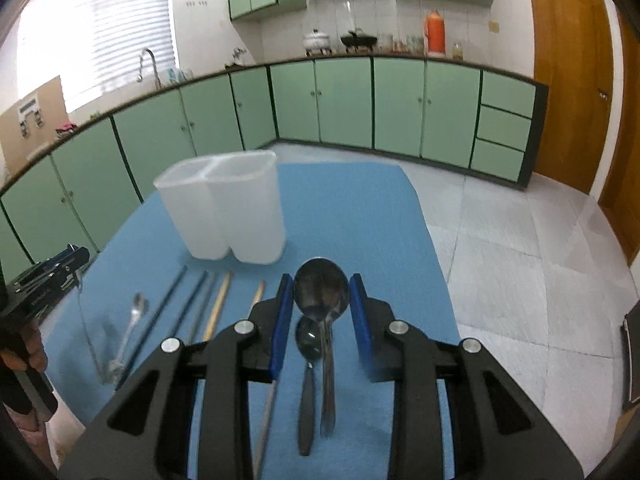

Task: Organize utensils
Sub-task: 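Carry both spoons to the white holder and open both tools to drop them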

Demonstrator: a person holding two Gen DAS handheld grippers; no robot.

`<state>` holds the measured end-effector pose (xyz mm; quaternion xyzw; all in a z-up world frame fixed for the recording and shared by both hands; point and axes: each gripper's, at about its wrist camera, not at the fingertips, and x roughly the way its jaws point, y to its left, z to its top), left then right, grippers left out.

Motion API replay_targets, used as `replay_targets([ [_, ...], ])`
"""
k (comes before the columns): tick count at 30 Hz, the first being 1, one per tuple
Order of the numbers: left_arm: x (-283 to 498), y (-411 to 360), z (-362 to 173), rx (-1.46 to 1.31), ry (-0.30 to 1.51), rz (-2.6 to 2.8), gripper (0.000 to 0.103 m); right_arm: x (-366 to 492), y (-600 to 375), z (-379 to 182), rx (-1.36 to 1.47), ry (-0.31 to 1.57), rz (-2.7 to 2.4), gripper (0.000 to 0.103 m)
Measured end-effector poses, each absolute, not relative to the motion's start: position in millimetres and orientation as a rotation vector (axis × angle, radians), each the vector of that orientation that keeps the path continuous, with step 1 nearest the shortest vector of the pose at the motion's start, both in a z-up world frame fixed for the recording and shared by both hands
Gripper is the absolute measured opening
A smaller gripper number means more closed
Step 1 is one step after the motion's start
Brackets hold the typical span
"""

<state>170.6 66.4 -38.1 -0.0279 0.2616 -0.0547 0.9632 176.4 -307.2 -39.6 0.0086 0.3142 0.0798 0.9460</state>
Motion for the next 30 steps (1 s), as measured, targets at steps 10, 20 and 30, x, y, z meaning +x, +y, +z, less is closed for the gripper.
replay_targets([
  [10,160.3,67.7,-22.9,-0.068,0.468,-0.125,0.034,167.0,-299.2,-18.9,0.023,0.576,0.208,0.027],
  [20,167.4,66.8,20.1,-0.054,0.346,-0.117,0.034,188.2,-287.2,19.3,0.011,0.463,0.239,0.027],
  [30,225.7,37.5,95.9,-0.043,0.135,-0.171,0.034,251.9,-268.2,72.6,0.038,0.322,0.293,0.027],
])
